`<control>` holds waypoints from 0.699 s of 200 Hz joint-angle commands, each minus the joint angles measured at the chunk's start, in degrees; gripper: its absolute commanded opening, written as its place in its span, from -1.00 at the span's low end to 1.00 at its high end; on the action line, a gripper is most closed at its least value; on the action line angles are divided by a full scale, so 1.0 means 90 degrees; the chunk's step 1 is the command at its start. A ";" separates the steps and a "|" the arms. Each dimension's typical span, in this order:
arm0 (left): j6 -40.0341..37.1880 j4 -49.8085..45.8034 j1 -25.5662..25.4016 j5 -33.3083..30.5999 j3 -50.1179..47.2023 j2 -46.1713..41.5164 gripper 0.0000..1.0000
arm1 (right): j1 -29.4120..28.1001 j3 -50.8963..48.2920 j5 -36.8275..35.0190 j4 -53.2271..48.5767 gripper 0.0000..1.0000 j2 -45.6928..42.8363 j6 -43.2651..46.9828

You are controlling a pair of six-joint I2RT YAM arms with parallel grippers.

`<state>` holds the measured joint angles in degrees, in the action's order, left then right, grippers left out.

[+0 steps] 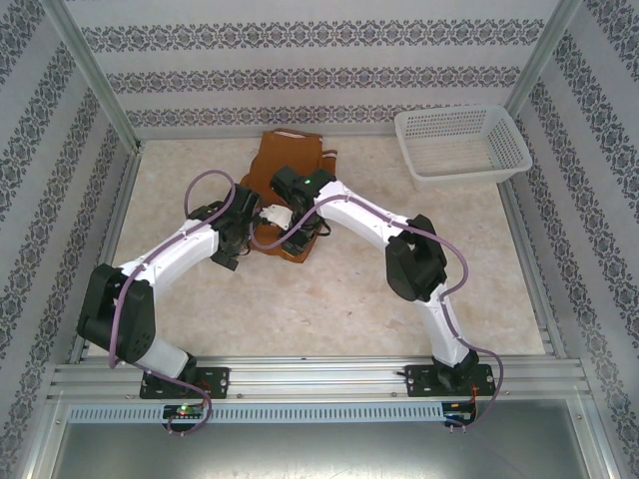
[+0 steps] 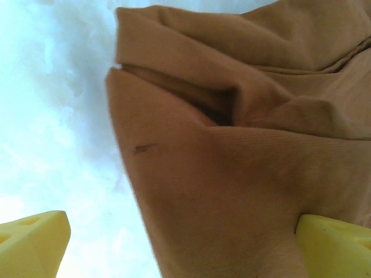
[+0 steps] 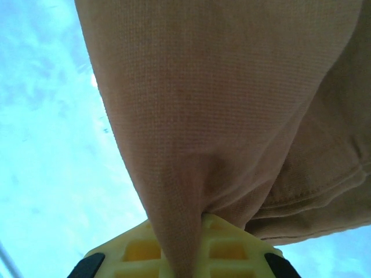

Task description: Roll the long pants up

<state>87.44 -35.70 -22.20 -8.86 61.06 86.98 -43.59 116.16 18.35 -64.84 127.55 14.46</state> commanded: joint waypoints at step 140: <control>-0.0074 0.1022 -0.0161 -0.0353 -0.0324 0.1185 -1.00 | 0.0310 -0.0113 0.1613 -0.0332 -0.61 -0.0698 -0.0985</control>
<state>87.53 -24.84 -22.48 -13.10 57.93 94.13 -40.14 113.84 31.33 -69.78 127.37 7.35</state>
